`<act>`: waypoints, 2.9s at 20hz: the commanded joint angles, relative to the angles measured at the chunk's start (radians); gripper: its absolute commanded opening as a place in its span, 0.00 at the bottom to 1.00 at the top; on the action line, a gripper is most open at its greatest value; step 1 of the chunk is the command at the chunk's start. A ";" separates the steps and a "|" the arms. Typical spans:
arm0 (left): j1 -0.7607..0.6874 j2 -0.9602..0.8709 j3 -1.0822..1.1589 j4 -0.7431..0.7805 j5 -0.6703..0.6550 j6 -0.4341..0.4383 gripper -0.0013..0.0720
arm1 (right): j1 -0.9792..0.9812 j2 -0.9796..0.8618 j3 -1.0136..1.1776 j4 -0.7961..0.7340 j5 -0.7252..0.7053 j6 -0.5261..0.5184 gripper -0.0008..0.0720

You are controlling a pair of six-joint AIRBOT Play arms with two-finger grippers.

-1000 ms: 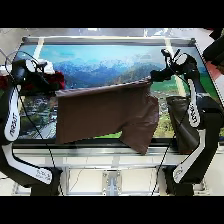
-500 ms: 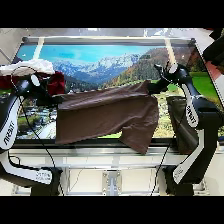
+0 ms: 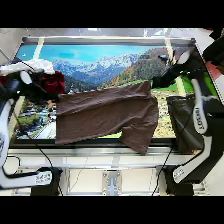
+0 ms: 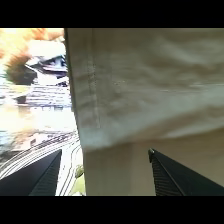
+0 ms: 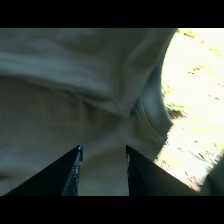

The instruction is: Fold the shirts.

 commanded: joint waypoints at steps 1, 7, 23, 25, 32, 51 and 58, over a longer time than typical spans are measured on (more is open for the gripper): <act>0.032 0.242 -0.127 -0.002 0.005 -0.009 0.86 | -0.074 0.172 -0.009 0.013 0.108 -0.019 0.45; 0.196 0.684 -0.782 -0.064 0.003 -0.434 0.86 | -0.209 0.460 -0.627 0.066 -0.022 -0.051 0.45; 0.431 0.732 -1.079 -0.414 0.280 -0.470 0.79 | -0.261 0.618 -0.909 0.288 -0.250 -0.130 0.48; 0.431 0.692 -1.079 -0.414 0.279 -0.470 0.77 | -0.261 0.618 -0.908 0.299 -0.244 -0.130 0.48; 0.431 0.685 -1.079 -0.437 0.257 -0.469 0.03 | -0.261 0.622 -0.727 0.226 -0.119 -0.126 0.43; 0.432 0.834 -1.077 -0.609 0.253 -0.330 0.03 | -0.270 0.645 -1.462 0.457 -0.465 -0.206 0.51; 0.432 0.834 -1.075 -0.609 0.254 -0.288 0.03 | -0.179 0.640 -1.461 0.525 -0.465 -0.233 0.11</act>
